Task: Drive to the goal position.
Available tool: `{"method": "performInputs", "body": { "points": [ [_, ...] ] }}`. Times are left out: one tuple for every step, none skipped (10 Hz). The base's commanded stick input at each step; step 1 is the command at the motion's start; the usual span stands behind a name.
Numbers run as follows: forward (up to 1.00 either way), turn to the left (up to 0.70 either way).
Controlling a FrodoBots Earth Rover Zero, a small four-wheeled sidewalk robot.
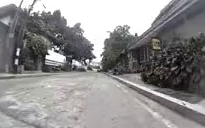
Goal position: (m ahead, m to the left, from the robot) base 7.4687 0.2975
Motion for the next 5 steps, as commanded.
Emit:
{"method": "performInputs", "body": {
  "points": [
    [1.0,0.0],
    [1.0,0.0],
    [1.0,0.0],
    [1.0,-0.01],
    [1.0,-0.13]
  ]
}}
